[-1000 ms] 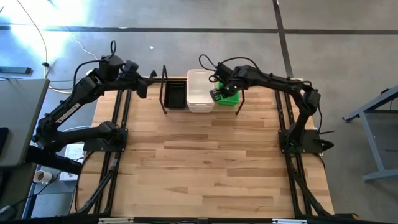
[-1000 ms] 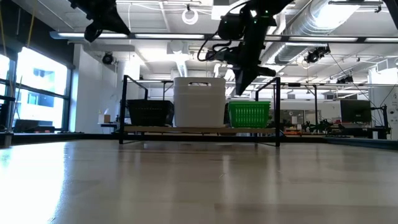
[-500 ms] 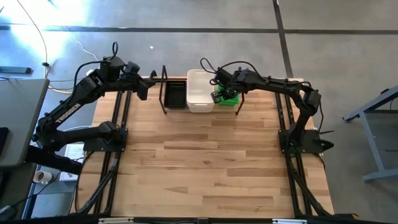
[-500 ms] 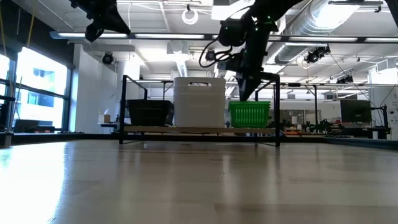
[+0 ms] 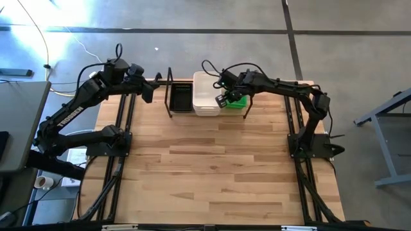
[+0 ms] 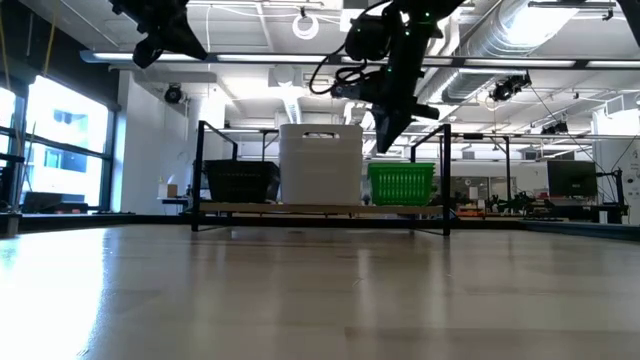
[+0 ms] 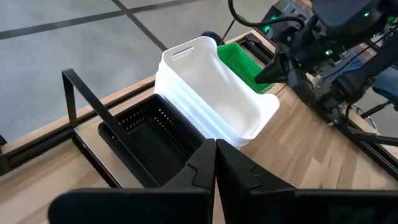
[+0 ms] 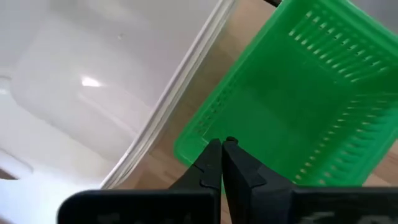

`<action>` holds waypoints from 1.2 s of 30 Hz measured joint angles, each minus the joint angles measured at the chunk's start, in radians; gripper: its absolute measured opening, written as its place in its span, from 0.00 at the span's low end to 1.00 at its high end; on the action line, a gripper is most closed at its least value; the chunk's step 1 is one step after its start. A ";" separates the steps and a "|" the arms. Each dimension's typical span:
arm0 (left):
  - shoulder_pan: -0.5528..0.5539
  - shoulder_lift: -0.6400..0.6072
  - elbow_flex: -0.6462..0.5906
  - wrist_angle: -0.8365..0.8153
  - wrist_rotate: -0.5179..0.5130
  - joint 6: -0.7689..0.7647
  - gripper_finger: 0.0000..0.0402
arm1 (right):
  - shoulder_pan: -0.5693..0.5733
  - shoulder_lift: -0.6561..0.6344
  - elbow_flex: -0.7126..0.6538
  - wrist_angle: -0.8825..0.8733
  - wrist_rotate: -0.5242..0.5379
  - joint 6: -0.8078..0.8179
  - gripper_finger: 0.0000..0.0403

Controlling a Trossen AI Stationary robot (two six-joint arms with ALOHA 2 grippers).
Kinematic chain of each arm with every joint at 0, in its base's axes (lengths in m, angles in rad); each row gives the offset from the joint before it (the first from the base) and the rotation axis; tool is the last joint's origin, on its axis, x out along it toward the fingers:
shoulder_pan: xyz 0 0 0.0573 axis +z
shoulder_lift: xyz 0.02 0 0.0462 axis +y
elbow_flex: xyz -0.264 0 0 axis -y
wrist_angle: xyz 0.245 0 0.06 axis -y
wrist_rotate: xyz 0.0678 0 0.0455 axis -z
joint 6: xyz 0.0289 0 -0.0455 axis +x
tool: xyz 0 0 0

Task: Stack baskets on shelf by color
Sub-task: Adjust the colored bins on the shelf

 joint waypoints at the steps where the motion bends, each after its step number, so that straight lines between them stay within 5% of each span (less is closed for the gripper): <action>1: 0.000 0.000 0.000 0.000 0.000 0.000 0.00 | 0.000 0.000 0.000 0.002 0.002 0.000 0.00; 36: 0.000 0.000 0.000 0.000 0.000 0.018 0.00 | 0.076 0.055 0.010 -0.065 -0.032 0.064 0.00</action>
